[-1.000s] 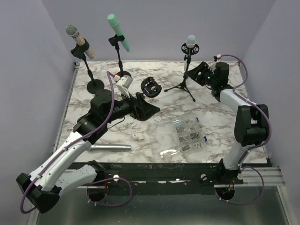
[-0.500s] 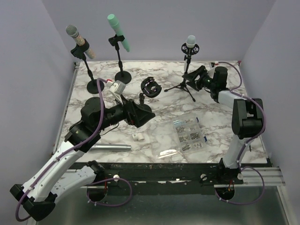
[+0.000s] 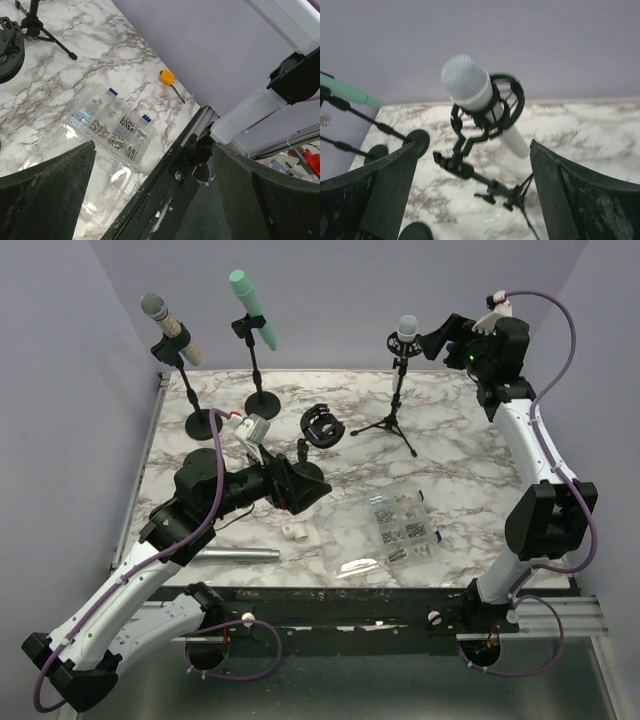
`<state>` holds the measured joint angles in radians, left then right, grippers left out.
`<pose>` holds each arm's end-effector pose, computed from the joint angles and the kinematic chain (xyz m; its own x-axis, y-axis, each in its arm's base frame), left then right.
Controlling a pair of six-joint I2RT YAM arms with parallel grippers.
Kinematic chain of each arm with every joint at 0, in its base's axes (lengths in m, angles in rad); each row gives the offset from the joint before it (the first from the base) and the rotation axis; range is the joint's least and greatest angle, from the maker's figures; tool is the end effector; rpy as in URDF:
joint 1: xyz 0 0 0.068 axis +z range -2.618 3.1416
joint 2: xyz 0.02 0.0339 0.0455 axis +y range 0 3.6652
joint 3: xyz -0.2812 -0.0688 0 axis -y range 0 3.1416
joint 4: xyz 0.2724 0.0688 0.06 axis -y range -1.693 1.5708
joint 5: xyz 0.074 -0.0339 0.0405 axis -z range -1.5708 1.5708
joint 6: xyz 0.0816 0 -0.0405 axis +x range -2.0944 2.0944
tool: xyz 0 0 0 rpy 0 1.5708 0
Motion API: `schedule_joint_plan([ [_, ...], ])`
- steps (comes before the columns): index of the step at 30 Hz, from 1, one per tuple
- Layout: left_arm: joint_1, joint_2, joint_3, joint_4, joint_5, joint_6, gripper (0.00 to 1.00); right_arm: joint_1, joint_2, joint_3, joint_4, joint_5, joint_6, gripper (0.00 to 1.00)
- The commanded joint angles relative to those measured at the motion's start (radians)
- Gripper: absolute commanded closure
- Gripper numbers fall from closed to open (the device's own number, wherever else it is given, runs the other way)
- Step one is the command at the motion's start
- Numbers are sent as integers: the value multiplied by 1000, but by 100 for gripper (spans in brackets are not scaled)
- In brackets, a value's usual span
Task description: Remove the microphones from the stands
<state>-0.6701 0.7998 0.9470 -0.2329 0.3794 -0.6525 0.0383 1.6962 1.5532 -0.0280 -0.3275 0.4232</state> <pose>0.1646 -0.1690 0.4017 -0.5792 -0.2606 -0.7724 0.6474 0.4286 -0.6301 0.4810 0.0447 0.3873 -0.3000 0.3776 -0.8760 -0.2520 0.8543 0.4546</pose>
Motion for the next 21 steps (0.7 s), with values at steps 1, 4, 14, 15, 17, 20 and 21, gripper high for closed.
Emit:
schedule_joint_plan([
  [1, -5, -16, -8, 6, 16, 21, 1, 12, 104, 173, -66, 60, -168, 5],
  [4, -5, -27, -4, -19, -6, 33, 1, 28, 201, 333, -104, 61, -209, 4],
  [14, -5, -38, -27, -22, -27, 36, 1, 127, 353, 514, -142, 174, -330, 10],
  [15, -5, -35, -28, -21, -24, 35, 1, 137, 363, 528, -147, 191, -344, 11],
  [17, -5, -32, -27, -20, -19, 35, 1, 158, 382, 546, -158, 243, -362, 18],
  [20, -5, -37, -31, -23, -21, 36, 1, 177, 391, 546, -154, 318, -376, 26],
  [21, -5, -40, -32, -24, -26, 37, 1, 178, 391, 542, -149, 322, -375, 30],
])
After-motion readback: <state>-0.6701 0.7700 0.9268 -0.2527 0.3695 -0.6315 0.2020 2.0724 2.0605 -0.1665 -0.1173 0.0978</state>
